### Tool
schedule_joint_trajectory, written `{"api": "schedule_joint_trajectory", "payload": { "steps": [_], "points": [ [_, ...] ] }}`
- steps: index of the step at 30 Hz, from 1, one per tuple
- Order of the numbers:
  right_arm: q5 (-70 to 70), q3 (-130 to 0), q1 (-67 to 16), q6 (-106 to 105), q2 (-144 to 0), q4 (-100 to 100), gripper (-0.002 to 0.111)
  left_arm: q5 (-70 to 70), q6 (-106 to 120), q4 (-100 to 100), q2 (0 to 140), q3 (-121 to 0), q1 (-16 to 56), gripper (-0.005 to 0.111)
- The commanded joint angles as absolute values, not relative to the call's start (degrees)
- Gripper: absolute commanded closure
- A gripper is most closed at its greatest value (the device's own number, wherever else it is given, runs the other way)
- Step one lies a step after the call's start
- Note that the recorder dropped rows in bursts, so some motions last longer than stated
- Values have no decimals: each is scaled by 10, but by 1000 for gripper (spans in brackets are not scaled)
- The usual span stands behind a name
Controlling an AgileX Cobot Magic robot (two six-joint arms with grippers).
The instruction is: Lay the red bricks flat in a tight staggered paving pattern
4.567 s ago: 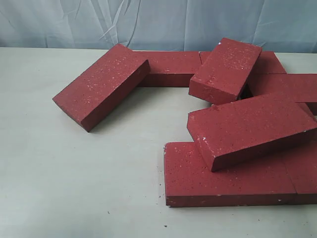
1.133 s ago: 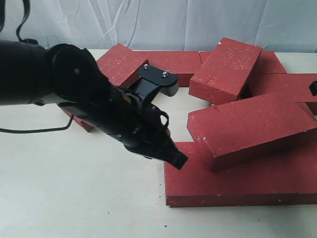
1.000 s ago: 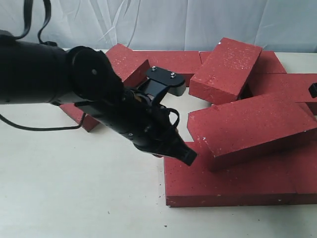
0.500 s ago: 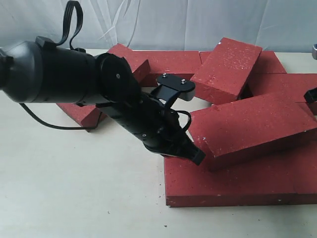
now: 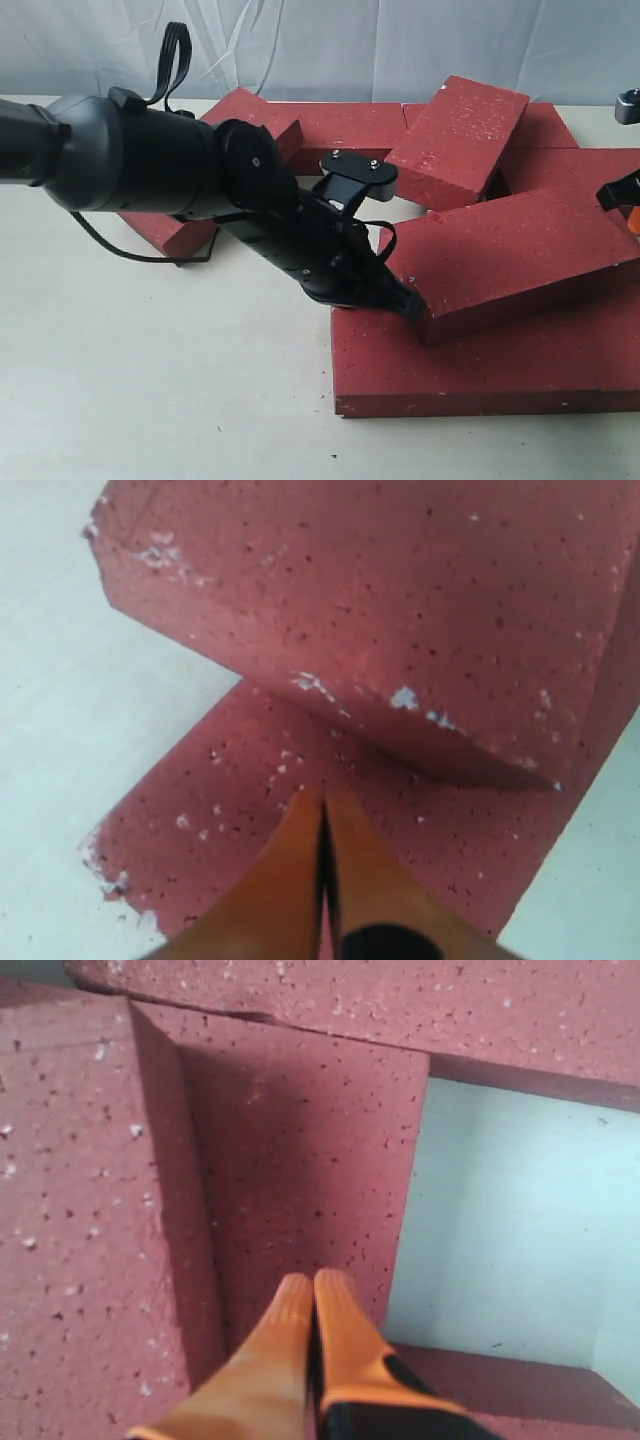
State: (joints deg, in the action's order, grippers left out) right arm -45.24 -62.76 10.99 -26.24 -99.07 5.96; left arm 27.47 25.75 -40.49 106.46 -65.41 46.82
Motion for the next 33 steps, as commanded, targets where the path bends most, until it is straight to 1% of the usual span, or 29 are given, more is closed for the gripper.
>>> {"api": "schedule_joint_trajectory", "payload": {
  "steps": [1,11,17,22,25,28,33],
  "points": [
    [-458,-630,111,-272,-994,62,109,278,257,-415,1085,-678,470,107],
    [-460,-630,56,-273,-1009,55,109,279,257,-420,1090,-688,476,107],
    [-496,-630,51,-273,-1003,42,109,269,260,-409,1080,-688,476,107],
    [-506,-630,50,-272,-940,52,109,273,248,-391,1032,-688,476,107],
    [-523,-630,47,-272,-908,100,109,296,159,-282,1009,-688,476,107],
    [-535,-630,15,-272,-895,133,109,333,69,-159,985,-688,470,107],
    [-533,-630,-42,-258,-894,176,109,398,62,-126,946,-686,427,107]
  ]
}}
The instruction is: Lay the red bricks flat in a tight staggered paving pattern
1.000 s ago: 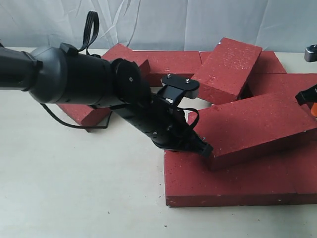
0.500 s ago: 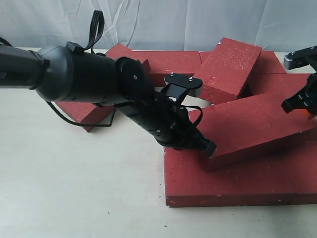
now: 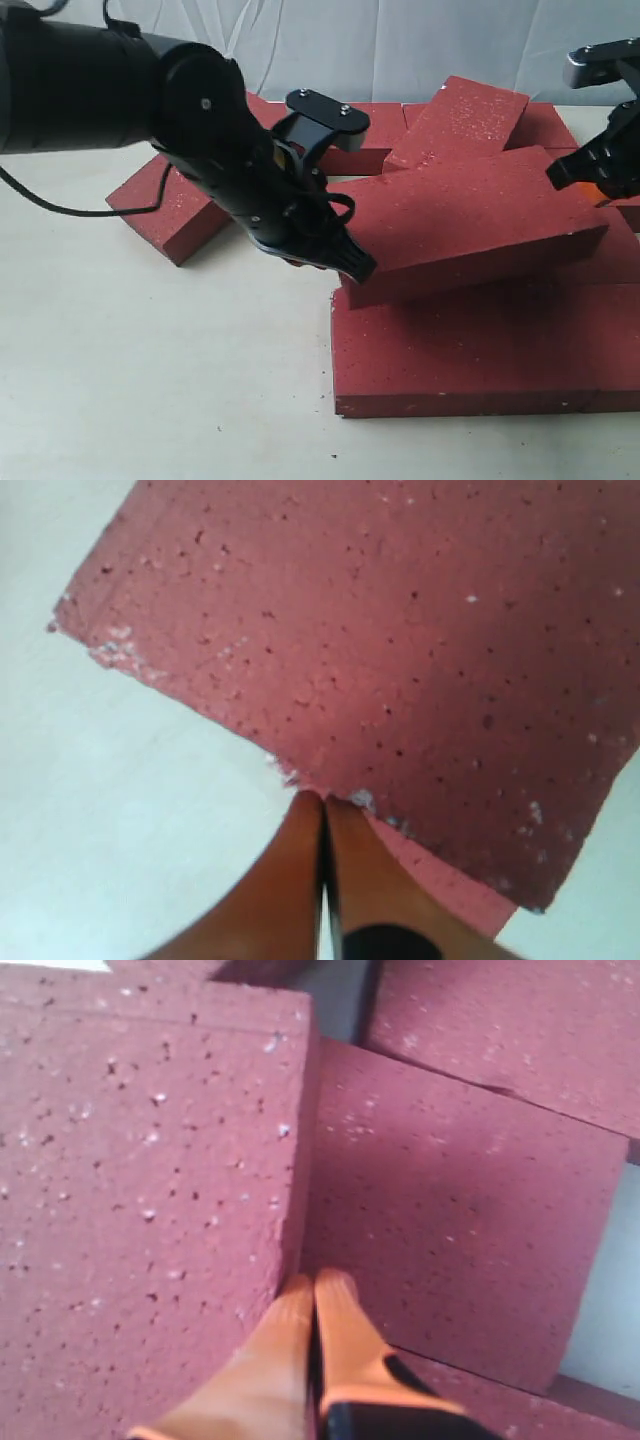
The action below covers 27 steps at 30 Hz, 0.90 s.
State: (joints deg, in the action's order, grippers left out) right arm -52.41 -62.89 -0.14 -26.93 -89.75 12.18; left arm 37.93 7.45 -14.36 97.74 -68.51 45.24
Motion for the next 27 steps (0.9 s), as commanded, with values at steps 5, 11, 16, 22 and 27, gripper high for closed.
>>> {"api": "schedule_joint_trajectory", "payload": {
  "steps": [5,11,16,22,27],
  "points": [
    [-495,-630,-92,-242,-894,201,109,426,63,-94,910,-658,381,107],
    [-421,-630,-160,-208,-900,237,109,416,70,-87,890,-617,337,107],
    [-377,-630,-207,-208,-934,254,109,403,85,-77,889,-600,315,107],
    [-326,-630,-235,-208,-982,267,109,376,91,-66,889,-600,287,107],
    [-296,-631,-235,-209,-1006,287,109,360,91,-64,893,-600,268,107]
  ]
}}
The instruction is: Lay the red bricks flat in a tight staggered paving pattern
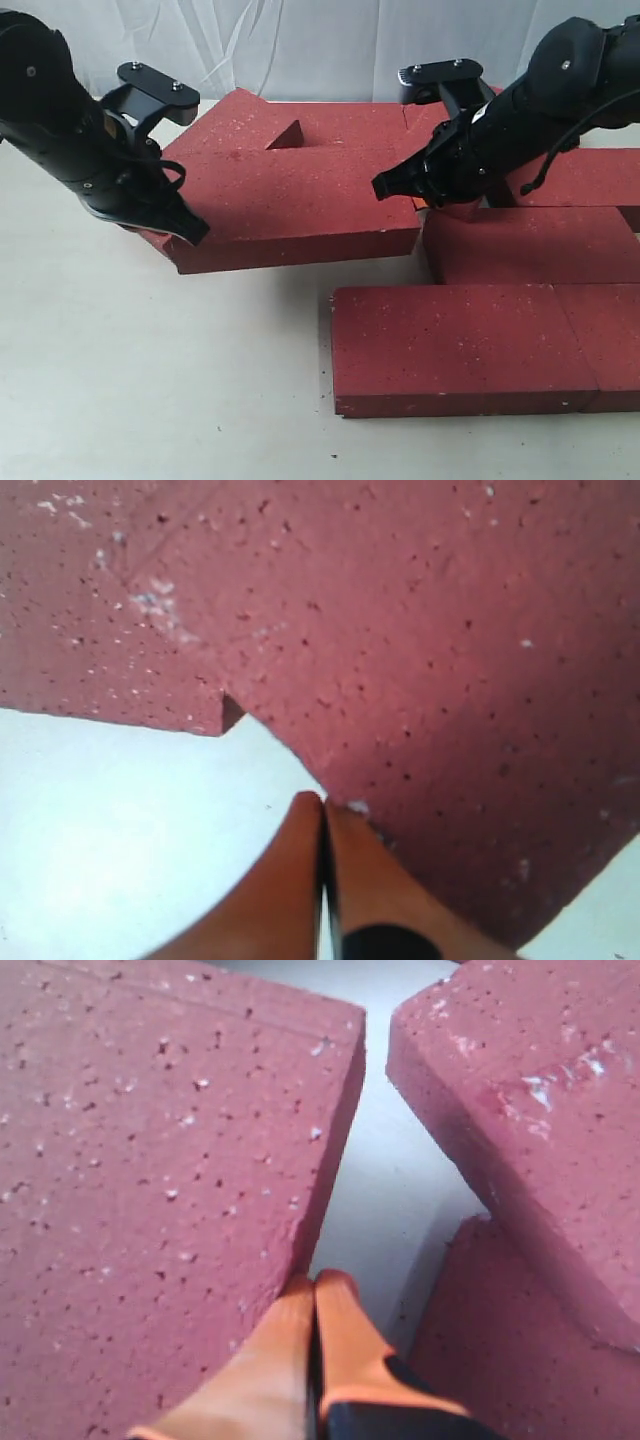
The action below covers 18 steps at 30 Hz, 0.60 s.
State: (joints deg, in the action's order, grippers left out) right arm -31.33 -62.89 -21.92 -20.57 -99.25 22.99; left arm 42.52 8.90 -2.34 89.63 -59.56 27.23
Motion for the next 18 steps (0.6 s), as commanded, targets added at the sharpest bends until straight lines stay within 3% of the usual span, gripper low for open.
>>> {"api": "schedule_joint_trajectory", "payload": {
  "steps": [1,18],
  "points": [
    [-291,-631,-235,-211,-1009,287,109,358,91,-64,895,-600,266,107],
    [-283,-654,-234,-145,-1042,110,109,373,62,-29,939,-600,207,107]
  ]
}}
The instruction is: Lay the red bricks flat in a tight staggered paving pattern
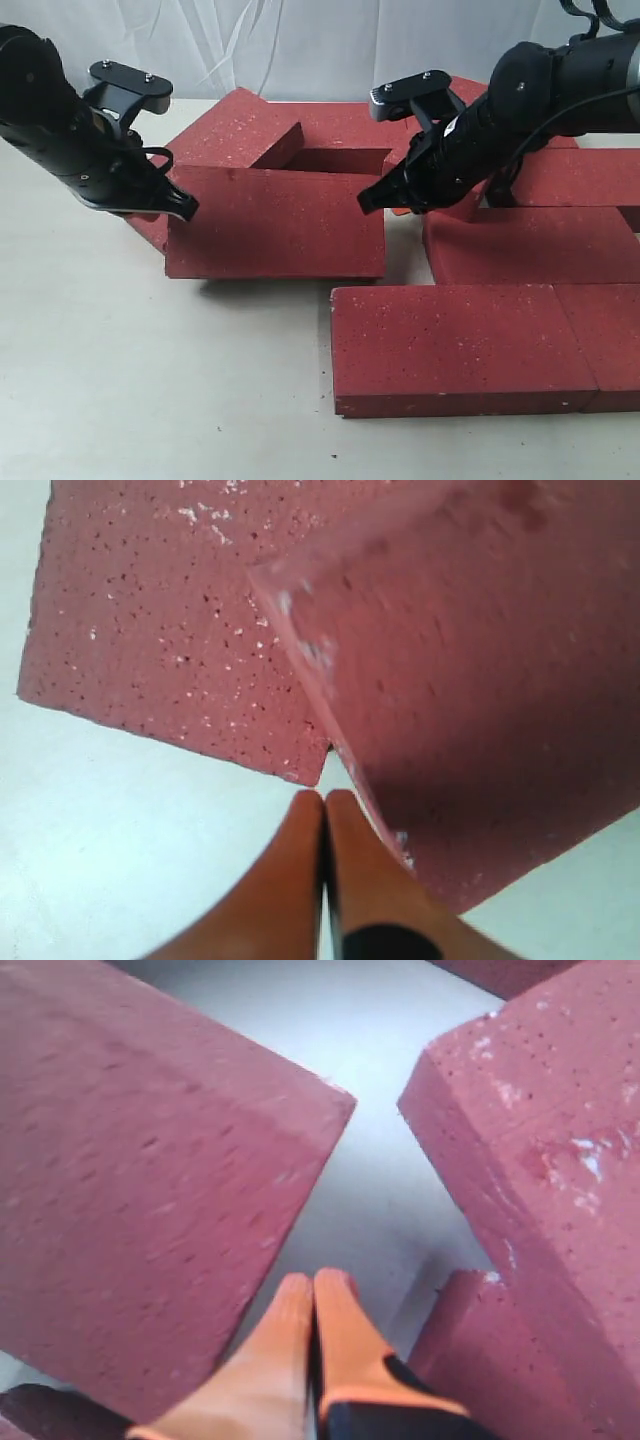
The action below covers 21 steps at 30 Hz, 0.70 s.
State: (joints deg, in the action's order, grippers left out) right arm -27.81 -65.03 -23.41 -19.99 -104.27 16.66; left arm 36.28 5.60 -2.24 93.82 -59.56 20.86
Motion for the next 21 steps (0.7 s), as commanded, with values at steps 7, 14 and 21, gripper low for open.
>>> {"api": "schedule_joint_trajectory", "payload": {
  "steps": [7,14,21],
  "points": [
    [-310,-655,-234,-143,-1000,94,109,407,77,-10,898,-572,194,107],
    [-419,-663,-285,-392,-921,357,109,393,75,-39,792,-522,120,107],
    [-468,-844,-403,-301,-1062,327,109,395,75,-66,739,-492,45,107]
  ]
}}
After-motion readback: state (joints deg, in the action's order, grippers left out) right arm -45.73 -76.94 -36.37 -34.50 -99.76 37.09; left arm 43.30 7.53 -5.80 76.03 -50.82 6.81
